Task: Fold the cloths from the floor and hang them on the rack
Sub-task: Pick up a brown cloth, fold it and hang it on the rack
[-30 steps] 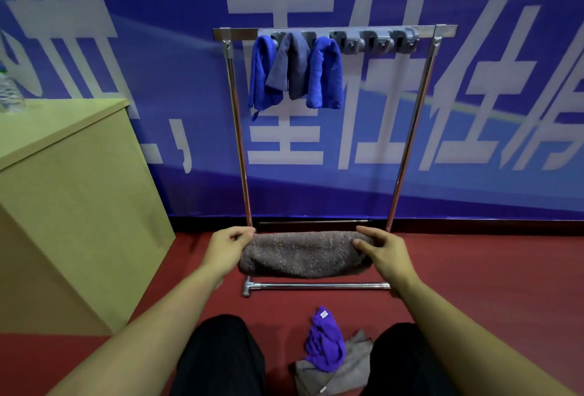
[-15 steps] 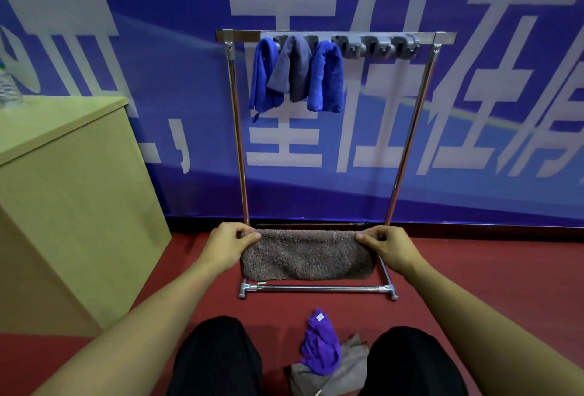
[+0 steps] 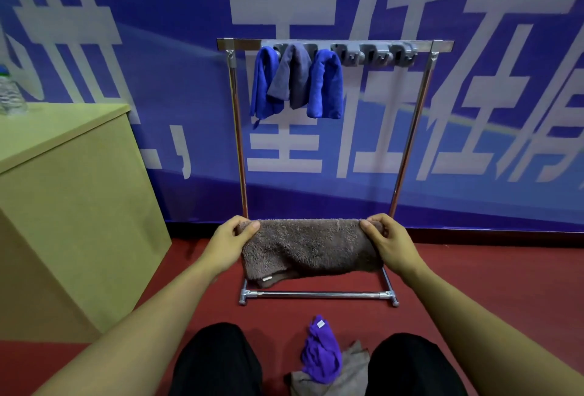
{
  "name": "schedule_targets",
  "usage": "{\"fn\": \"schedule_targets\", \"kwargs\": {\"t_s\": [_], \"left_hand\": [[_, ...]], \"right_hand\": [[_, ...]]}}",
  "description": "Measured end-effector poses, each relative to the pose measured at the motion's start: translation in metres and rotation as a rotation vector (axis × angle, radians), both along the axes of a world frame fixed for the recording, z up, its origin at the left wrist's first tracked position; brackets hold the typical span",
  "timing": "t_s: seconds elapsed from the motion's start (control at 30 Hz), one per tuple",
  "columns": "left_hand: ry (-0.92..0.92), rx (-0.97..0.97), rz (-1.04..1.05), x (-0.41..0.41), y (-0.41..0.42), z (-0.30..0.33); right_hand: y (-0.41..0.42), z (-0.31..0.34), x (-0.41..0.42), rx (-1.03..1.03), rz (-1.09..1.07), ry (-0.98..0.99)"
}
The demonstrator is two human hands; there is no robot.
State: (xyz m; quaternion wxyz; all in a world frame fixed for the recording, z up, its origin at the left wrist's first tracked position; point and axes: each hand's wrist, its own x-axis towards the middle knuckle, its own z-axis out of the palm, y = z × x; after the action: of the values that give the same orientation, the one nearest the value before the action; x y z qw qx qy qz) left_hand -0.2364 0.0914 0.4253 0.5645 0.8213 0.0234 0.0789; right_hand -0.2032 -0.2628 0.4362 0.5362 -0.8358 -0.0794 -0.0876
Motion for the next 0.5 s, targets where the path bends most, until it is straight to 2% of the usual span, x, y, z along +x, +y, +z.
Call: {"fn": "schedule_targets", "kwargs": {"t_s": [0.27,0.43,0.5], "left_hand": [[-0.005,-0.005,0.007,-0.0044,-0.0106,-0.0015],[0.117,-0.185,0.02,-0.0035,-0.0037,-0.0061],[0.132,-0.197,0.012,-0.0033,-0.0036,-0.0089]], "right_hand": [[0.0,-0.0007,-0.0005,0.04,0.056,0.086],[-0.0043,0.0017,-0.0018,-0.028,0.121,0.105],[-0.004,0.0018,-0.0023,0.013,0.132,0.178]]}}
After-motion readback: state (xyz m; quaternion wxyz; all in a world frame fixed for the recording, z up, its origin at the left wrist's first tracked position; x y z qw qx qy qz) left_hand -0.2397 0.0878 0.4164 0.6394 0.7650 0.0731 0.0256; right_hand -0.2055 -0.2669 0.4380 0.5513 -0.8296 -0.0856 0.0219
